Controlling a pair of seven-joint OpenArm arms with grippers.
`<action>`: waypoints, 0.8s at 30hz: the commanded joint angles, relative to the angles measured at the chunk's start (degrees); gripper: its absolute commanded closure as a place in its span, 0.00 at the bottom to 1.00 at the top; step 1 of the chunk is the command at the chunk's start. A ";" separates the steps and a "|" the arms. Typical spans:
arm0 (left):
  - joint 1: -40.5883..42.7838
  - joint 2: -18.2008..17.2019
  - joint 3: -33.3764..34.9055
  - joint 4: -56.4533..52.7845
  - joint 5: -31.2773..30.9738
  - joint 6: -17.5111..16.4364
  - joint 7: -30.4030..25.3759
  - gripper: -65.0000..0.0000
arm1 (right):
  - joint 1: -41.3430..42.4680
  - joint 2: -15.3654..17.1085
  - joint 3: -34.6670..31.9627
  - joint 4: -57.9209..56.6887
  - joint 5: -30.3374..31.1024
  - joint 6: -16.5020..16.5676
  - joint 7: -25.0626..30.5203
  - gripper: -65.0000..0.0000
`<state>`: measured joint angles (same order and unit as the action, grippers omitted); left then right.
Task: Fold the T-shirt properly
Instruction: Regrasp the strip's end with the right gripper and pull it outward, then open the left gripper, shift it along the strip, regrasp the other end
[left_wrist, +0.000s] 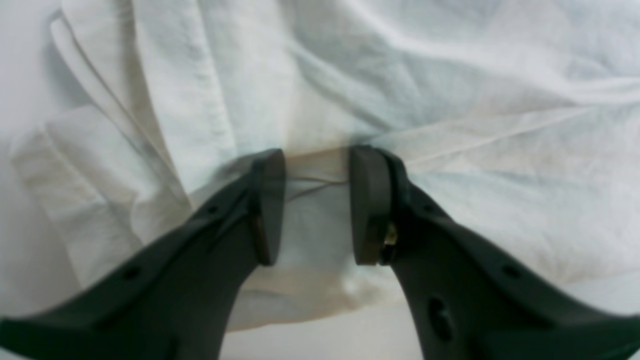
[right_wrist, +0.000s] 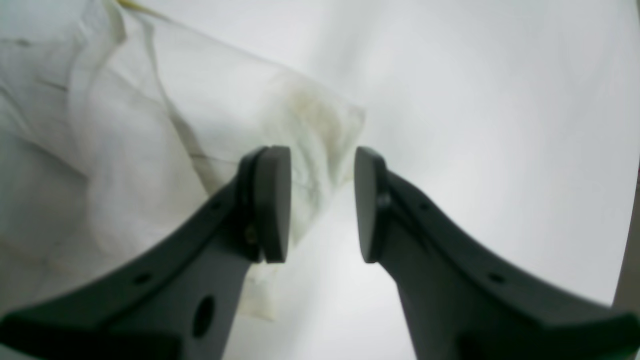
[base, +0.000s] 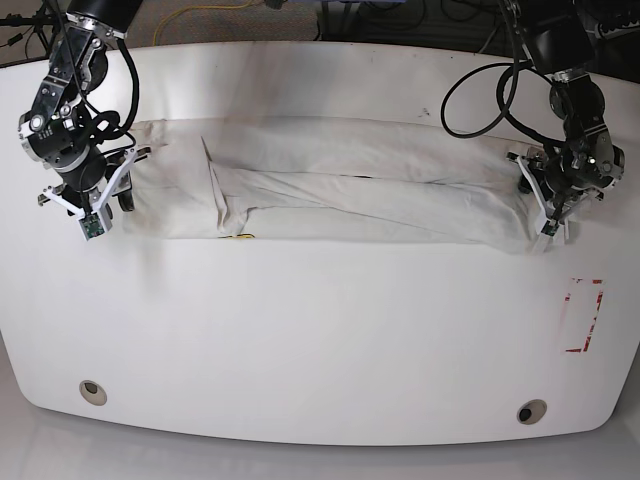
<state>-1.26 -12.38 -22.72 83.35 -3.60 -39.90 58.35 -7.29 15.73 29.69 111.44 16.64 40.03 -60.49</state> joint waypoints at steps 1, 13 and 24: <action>0.69 0.38 0.26 -0.58 2.67 -0.10 3.32 0.67 | 0.39 -2.50 0.07 1.31 0.19 -0.03 0.31 0.69; 0.33 0.56 0.08 -0.49 2.32 -0.10 3.32 0.67 | -0.14 -9.09 -3.28 -6.34 -0.25 -0.03 3.74 0.70; -1.07 2.23 -1.68 3.73 2.23 -0.10 3.32 0.67 | -0.05 -6.89 -6.09 -21.37 -0.25 -0.03 14.47 0.70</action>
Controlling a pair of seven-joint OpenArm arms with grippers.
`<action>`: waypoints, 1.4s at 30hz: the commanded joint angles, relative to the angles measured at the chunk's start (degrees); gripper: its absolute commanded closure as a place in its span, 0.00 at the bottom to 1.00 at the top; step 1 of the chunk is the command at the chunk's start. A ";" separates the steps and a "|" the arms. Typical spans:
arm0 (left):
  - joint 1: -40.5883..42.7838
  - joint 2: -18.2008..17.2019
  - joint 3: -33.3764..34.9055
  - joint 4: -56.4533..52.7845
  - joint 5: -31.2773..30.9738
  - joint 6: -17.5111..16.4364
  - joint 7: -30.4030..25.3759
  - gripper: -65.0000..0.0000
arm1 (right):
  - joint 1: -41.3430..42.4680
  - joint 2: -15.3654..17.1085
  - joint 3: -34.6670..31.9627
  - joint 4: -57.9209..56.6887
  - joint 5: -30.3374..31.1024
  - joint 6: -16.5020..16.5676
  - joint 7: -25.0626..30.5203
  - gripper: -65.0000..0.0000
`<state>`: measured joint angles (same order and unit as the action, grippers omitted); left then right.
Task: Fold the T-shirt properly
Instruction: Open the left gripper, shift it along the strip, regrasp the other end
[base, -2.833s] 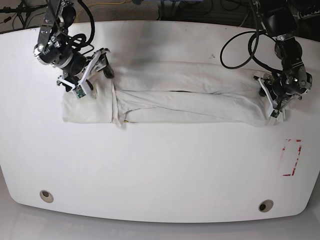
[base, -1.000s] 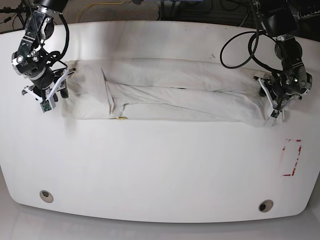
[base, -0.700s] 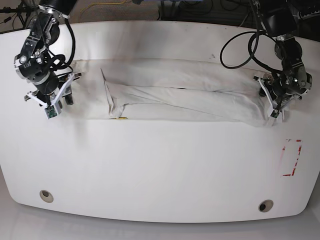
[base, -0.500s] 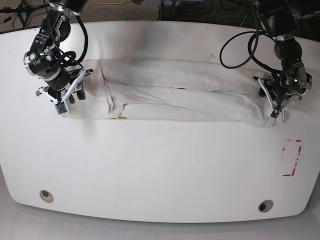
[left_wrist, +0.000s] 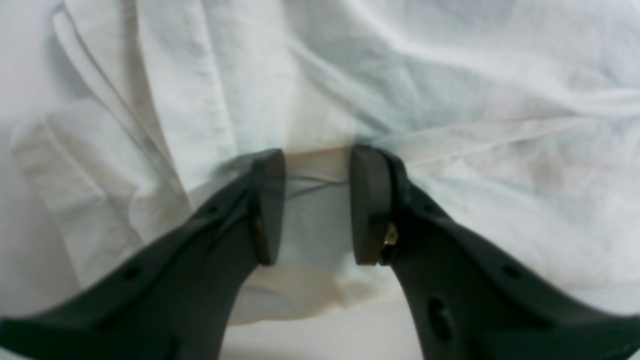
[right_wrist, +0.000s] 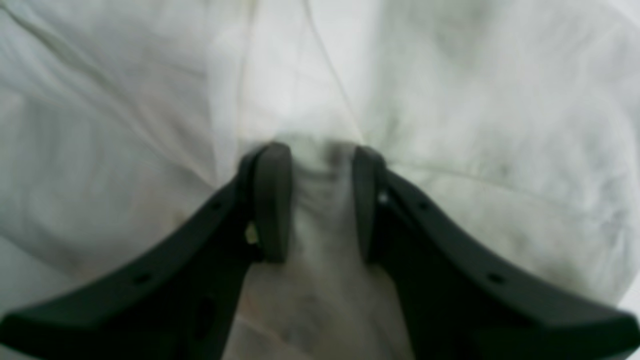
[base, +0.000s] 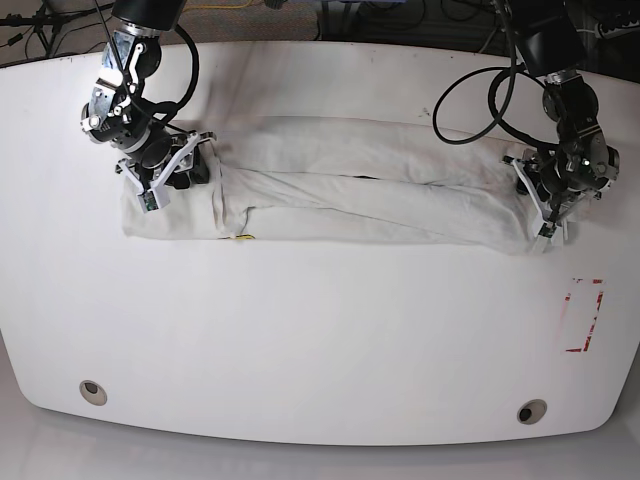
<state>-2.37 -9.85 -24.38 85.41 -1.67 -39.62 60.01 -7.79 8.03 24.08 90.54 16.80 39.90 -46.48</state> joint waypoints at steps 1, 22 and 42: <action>0.04 -0.13 -0.01 2.37 0.31 -0.38 1.66 0.67 | 0.45 0.89 -0.56 -0.83 -0.40 0.10 0.90 0.70; -5.76 1.36 -13.55 9.23 -14.81 -0.38 10.19 0.26 | 0.10 2.03 -1.09 -1.44 -0.40 0.10 1.34 0.70; -10.42 -17.10 -21.46 -23.47 -29.76 -0.38 7.02 0.26 | 0.36 2.03 -1.26 -1.44 -0.40 0.10 1.42 0.70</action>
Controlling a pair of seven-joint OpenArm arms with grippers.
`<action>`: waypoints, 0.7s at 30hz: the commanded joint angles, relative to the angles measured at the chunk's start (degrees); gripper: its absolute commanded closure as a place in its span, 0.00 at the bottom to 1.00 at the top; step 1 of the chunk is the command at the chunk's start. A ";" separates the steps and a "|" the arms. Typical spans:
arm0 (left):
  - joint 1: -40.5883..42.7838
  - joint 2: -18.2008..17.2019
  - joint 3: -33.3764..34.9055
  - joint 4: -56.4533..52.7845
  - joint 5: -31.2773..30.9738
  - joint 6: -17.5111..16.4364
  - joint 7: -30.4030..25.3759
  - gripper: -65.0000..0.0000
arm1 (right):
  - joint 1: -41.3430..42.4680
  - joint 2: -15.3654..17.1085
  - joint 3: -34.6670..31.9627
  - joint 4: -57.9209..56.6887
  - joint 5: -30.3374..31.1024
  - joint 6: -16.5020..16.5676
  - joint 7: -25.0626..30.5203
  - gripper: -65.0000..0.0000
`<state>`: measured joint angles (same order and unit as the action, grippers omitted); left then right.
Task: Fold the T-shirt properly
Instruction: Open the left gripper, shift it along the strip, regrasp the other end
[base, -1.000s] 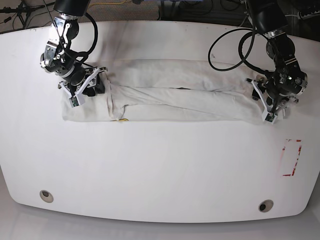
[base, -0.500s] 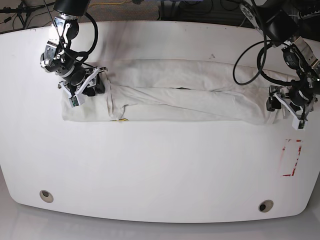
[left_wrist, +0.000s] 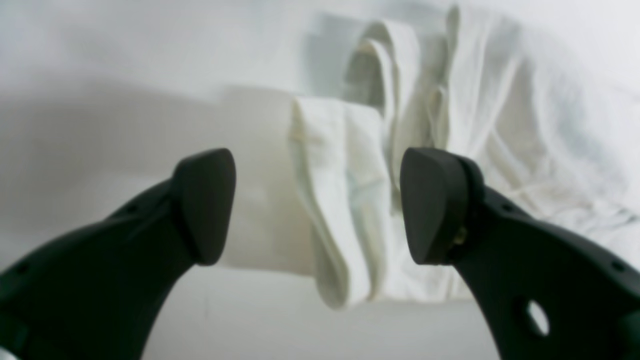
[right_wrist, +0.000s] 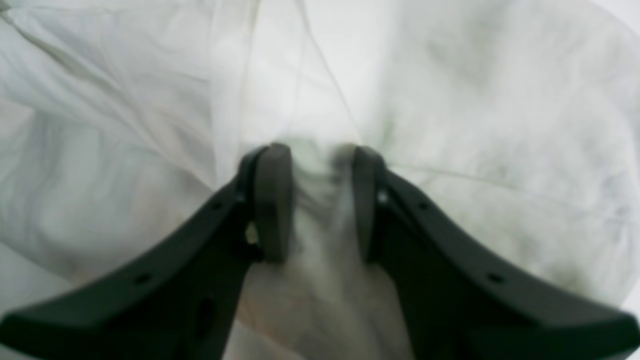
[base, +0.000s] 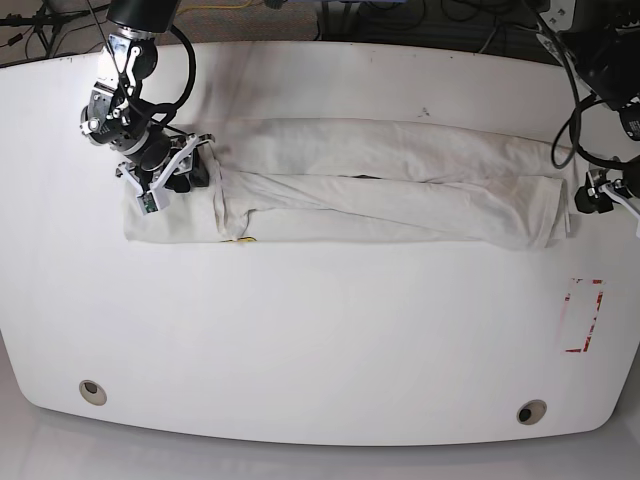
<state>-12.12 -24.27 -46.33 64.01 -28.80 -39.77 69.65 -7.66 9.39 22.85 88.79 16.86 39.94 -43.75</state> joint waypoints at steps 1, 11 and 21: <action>-0.50 -3.46 1.18 -3.66 -3.86 -0.23 -3.58 0.26 | 0.23 0.68 -0.04 0.31 -0.47 0.06 -1.31 0.70; -0.32 -6.63 12.52 -10.87 -14.76 -0.23 -6.13 0.26 | 0.32 0.68 -0.04 0.31 -0.47 0.06 -1.31 0.70; -0.32 -5.84 13.49 -11.04 -15.20 -0.23 -5.87 0.26 | 0.32 0.68 -0.04 0.31 -0.47 0.06 -1.22 0.70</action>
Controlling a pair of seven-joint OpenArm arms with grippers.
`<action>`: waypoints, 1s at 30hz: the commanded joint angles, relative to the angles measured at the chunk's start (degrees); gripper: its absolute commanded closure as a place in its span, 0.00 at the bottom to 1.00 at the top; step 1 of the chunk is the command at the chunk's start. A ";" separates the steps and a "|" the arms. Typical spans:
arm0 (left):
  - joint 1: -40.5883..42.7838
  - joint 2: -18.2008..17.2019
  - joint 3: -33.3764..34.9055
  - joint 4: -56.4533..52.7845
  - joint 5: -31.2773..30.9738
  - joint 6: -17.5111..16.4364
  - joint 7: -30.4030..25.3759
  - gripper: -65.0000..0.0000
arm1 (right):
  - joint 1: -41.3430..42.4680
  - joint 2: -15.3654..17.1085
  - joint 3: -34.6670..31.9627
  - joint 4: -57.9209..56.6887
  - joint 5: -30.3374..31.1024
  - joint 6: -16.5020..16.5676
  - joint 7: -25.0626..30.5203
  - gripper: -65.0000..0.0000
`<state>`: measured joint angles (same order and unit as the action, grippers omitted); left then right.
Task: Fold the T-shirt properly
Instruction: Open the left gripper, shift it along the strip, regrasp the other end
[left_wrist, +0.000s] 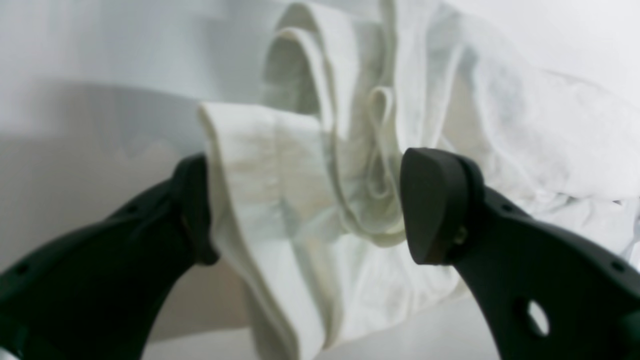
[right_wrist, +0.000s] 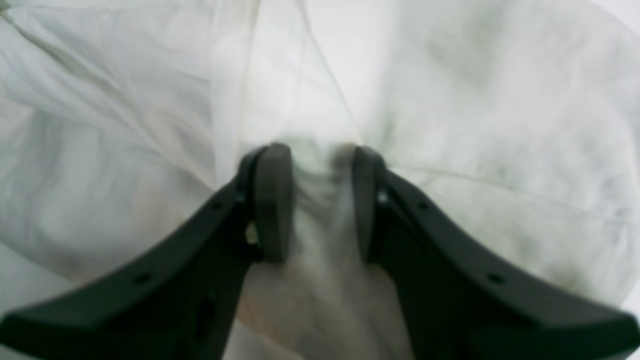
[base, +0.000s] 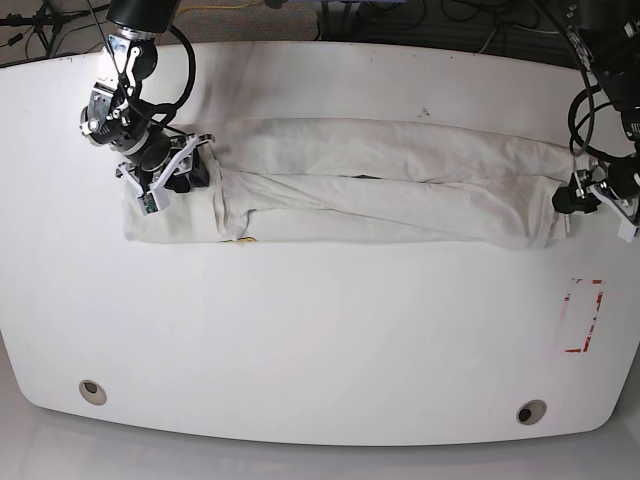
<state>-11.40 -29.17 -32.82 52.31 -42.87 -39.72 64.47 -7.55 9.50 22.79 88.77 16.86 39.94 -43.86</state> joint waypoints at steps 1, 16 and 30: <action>-1.04 -0.50 -0.02 0.56 -0.95 -0.28 -0.69 0.26 | 0.21 0.57 0.03 0.33 -0.47 0.06 -1.11 0.70; -1.04 0.11 5.08 -4.62 -1.13 -0.28 -0.60 0.36 | 0.21 0.57 0.03 0.33 -0.47 0.06 -0.94 0.70; -1.04 -0.06 8.25 -4.36 -1.22 -0.28 -0.60 0.93 | 0.30 0.48 0.03 0.24 -0.47 0.06 -0.85 0.70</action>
<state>-12.27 -28.60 -24.77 47.68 -45.80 -40.34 61.89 -7.53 9.50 22.76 88.75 16.84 39.94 -43.72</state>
